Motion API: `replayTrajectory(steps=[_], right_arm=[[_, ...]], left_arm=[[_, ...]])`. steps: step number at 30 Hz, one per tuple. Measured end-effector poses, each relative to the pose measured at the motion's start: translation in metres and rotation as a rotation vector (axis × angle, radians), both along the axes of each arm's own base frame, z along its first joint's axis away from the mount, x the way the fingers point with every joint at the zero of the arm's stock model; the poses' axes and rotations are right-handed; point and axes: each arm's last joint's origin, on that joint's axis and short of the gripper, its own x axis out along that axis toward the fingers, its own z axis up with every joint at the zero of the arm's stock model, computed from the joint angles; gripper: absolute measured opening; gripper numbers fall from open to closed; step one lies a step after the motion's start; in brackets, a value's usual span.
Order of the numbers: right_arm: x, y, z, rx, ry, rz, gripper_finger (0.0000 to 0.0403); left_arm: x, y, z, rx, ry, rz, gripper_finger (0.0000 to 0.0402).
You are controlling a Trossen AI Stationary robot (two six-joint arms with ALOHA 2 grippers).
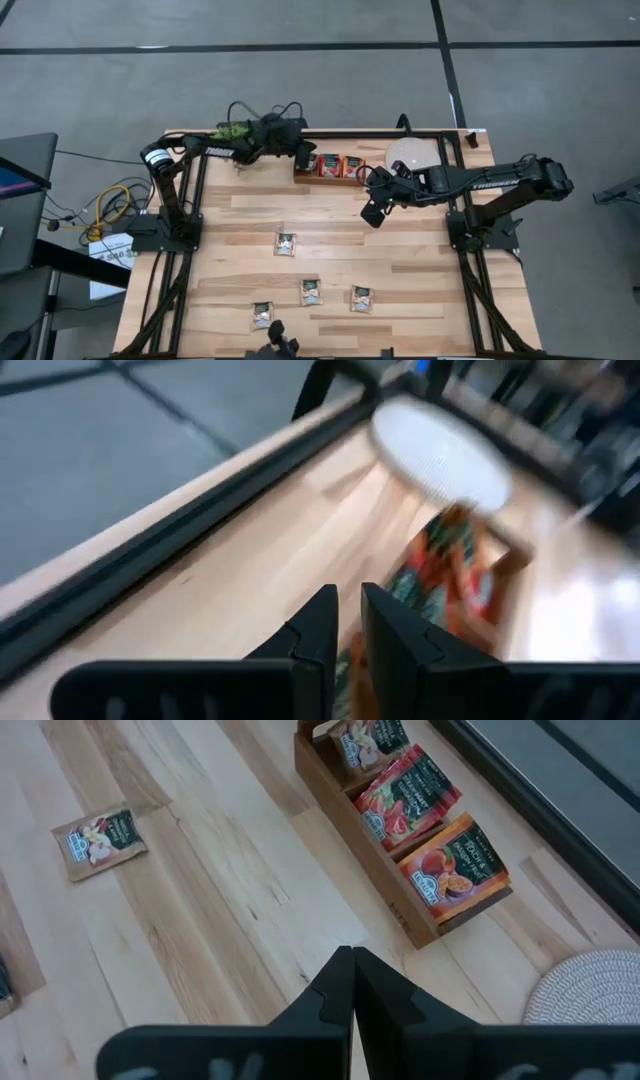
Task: Pick & Place Tea
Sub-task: Put the brown tea bag into the left section of the wooden organizer
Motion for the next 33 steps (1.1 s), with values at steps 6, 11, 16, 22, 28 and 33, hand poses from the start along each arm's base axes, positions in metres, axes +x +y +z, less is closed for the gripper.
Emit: replayTrajectory(steps=[6, 11, 16, 22, 28, 33], right_arm=[[0.000, 0.000, 0.000, 0.002, 0.000, -0.001, 0.0000], [0.000, 0.000, 0.000, 0.002, 0.000, -0.001, 0.0000], [0.000, 0.000, 0.000, 0.001, -0.001, -0.002, 0.0000], [0.000, 0.000, 0.000, 0.002, -0.001, -0.002, 0.0000], [0.000, 0.000, 0.000, 0.002, -0.001, -0.003, 0.0000], [0.000, 0.000, 0.000, 0.003, -0.003, -0.003, 0.0000]], left_arm=[[0.015, 0.013, 0.032, 0.073, 0.227, 0.020, 0.0040], [0.019, 0.016, 0.047, 0.076, 0.289, 0.013, 0.0040], [0.023, 0.005, 0.043, 0.063, 0.356, -0.018, 0.0040], [0.029, -0.008, 0.040, 0.134, 0.448, -0.018, 0.0040], [0.030, -0.011, 0.035, 0.138, 0.492, -0.022, 0.0041], [0.028, -0.013, 0.029, 0.115, 0.548, -0.018, 0.0041]])
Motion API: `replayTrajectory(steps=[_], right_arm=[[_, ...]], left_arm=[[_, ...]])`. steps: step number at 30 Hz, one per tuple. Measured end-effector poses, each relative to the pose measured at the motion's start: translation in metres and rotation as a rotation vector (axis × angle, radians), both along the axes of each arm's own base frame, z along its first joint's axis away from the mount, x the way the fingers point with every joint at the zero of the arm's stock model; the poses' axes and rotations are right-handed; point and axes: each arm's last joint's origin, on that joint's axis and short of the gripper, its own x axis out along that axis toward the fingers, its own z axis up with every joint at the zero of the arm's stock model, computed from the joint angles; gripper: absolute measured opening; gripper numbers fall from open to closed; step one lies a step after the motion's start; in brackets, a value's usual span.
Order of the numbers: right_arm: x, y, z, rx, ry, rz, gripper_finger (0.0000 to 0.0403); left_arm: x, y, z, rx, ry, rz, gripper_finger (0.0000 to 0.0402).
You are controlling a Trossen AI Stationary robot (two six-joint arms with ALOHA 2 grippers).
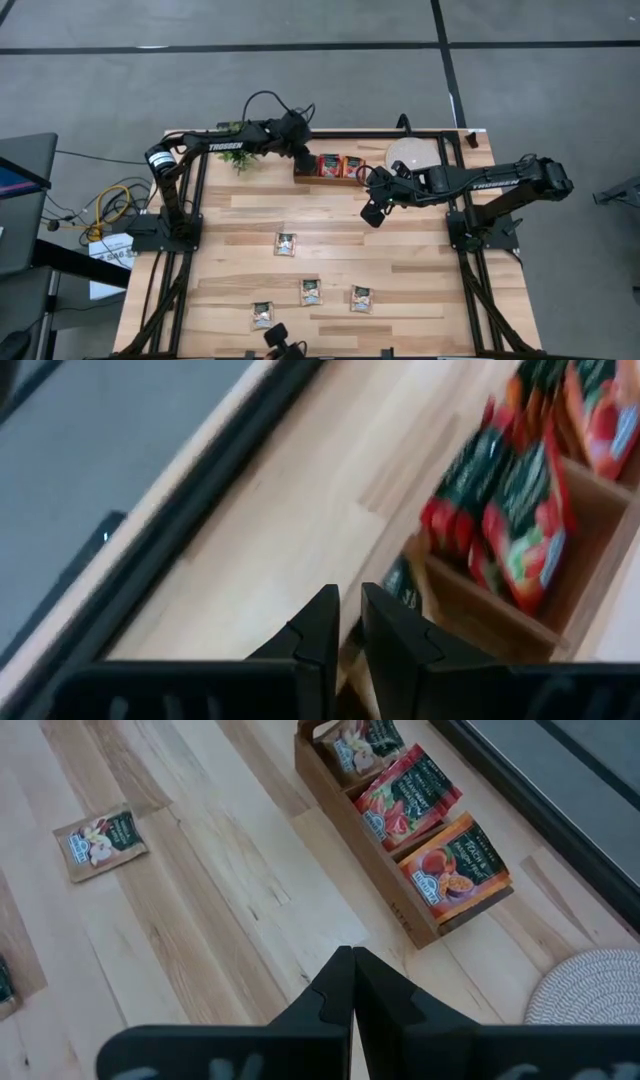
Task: Pick & Place Tea
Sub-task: Put the brown tea bag into the left section of the wooden organizer
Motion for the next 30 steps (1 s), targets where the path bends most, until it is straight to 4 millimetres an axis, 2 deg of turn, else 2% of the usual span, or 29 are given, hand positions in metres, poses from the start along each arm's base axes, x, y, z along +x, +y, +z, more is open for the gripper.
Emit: replayTrajectory(steps=[13, 15, 18, 24, 27, 30], right_arm=[[0.000, 0.000, 0.000, 0.000, -0.001, 0.000, 0.0000], [0.000, 0.000, 0.000, 0.001, -0.001, 0.000, 0.0000], [0.000, 0.000, 0.000, 0.000, 0.000, 0.001, 0.0000], [0.000, 0.002, 0.000, 0.006, 0.006, 0.013, 0.0000], [-0.001, 0.005, -0.001, 0.002, 0.014, 0.033, 0.0000], [-0.001, 0.008, -0.001, -0.010, 0.024, 0.064, 0.0000]], left_arm=[[-0.004, 0.000, -0.001, 0.018, 0.055, 0.042, 0.0041], [-0.006, -0.001, 0.006, 0.028, 0.041, 0.043, 0.0041], [-0.014, -0.007, 0.028, 0.043, 0.015, 0.045, 0.0041], [-0.045, -0.036, 0.064, -0.085, 0.067, -0.039, 0.0040], [-0.057, -0.055, 0.071, -0.241, 0.096, -0.134, 0.0040], [-0.062, -0.070, 0.069, -0.399, 0.131, -0.218, 0.0040]])
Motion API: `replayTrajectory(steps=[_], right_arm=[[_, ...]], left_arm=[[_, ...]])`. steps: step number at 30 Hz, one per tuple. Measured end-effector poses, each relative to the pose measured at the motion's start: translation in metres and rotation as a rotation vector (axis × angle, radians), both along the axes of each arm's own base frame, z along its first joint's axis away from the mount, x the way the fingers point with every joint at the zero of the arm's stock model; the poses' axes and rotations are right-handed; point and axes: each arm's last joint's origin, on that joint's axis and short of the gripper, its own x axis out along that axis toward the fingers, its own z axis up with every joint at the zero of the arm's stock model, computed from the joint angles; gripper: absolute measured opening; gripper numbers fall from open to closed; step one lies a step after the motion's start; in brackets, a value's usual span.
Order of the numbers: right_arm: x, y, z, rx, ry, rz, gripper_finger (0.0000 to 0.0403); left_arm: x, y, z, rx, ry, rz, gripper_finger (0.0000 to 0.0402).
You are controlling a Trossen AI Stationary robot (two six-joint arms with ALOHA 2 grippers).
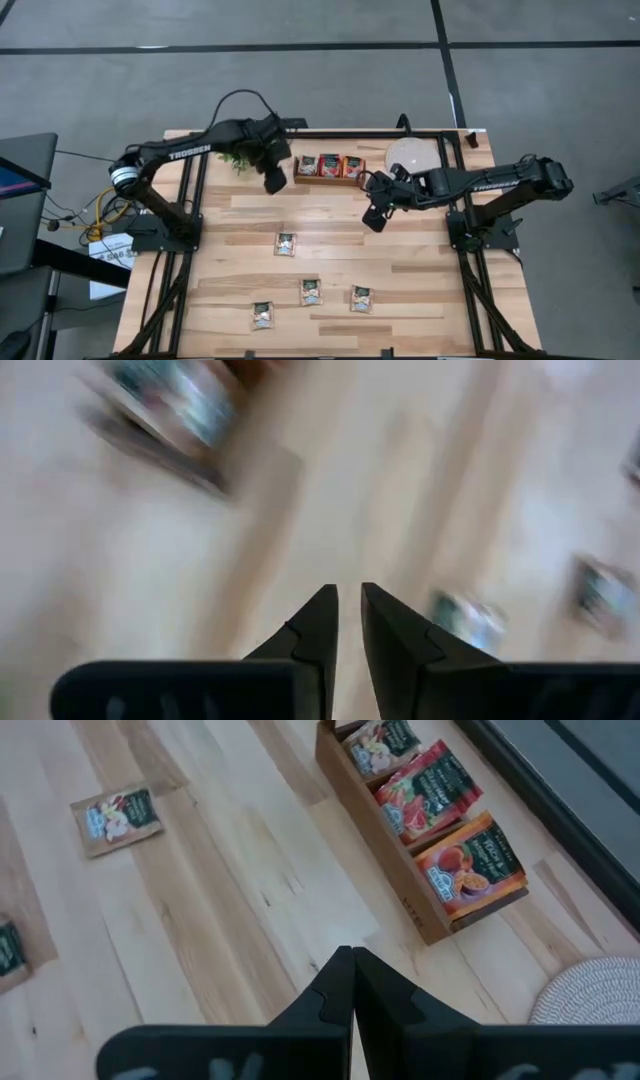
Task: Pick & Place Tea
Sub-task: Put the brown tea bag into the left section of the wooden organizer
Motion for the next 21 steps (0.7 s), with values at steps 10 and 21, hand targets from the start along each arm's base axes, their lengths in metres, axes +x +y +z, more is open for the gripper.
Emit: replayTrajectory(steps=[10, 21], right_arm=[[-0.002, 0.013, -0.001, -0.011, 0.023, 0.061, 0.0000], [-0.007, 0.021, -0.004, -0.005, 0.089, 0.142, 0.0000]], left_arm=[[0.006, -0.053, -0.028, -0.168, 0.127, -0.030, 0.0040], [0.011, -0.109, -0.064, -0.049, 0.234, 0.072, 0.0040]])
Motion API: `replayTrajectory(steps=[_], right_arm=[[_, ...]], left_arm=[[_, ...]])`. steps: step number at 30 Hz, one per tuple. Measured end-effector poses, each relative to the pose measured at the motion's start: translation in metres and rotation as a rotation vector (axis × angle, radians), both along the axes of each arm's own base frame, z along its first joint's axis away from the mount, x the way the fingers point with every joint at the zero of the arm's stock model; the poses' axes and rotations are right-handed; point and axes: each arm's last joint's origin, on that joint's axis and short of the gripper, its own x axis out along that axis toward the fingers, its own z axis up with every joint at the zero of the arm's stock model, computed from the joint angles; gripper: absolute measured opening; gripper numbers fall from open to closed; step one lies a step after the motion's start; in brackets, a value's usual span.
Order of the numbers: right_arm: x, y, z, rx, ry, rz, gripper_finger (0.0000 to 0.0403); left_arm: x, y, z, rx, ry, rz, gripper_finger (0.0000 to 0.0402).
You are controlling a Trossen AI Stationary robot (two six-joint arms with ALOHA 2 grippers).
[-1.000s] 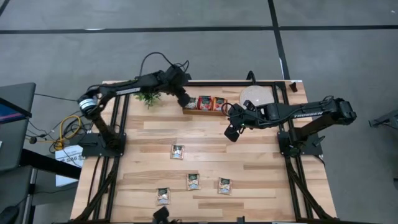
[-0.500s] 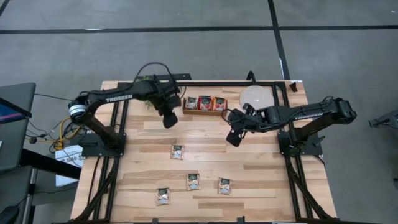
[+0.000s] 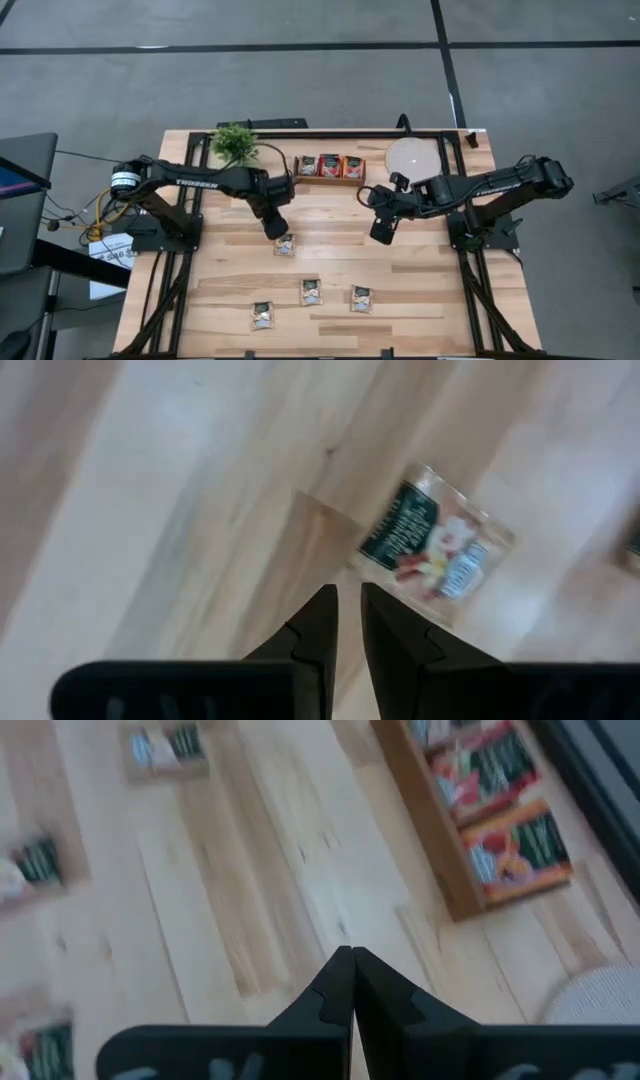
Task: Pick & Place Tea
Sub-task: Put the brown tea bag into the left section of the wooden organizer
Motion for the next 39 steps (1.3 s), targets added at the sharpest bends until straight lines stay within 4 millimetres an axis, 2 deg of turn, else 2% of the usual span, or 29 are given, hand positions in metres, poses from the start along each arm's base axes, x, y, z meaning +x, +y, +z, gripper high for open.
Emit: replayTrajectory(steps=[6, 12, 17, 21, 28, 33, 39], right_arm=[[-0.015, -0.008, -0.015, -0.018, 0.068, 0.009, 0.0000], [-0.049, -0.012, -0.029, 0.078, -0.138, -0.031, 0.0000], [-0.084, -0.013, -0.038, 0.145, -0.289, -0.035, 0.0000], [-0.104, -0.012, -0.044, 0.195, -0.445, -0.026, 0.0000], [-0.126, -0.012, -0.056, 0.247, -0.647, 0.012, 0.0000], [-0.137, -0.014, -0.063, 0.273, -0.687, -0.001, 0.0000], [-0.141, -0.016, -0.067, 0.272, -0.686, -0.004, 0.0000]], left_arm=[[0.006, -0.016, 0.001, 0.088, -0.036, 0.005, 0.0040], [0.010, -0.026, 0.002, 0.096, -0.070, -0.026, 0.0040], [0.014, -0.025, 0.003, 0.109, -0.111, -0.029, 0.0040], [0.018, -0.025, 0.005, 0.132, -0.165, -0.079, 0.0040], [0.025, -0.025, 0.008, 0.157, -0.235, -0.099, 0.0040], [0.025, -0.023, 0.008, 0.181, -0.232, -0.086, 0.0040], [0.026, -0.023, 0.006, 0.188, -0.222, -0.056, 0.0040]])
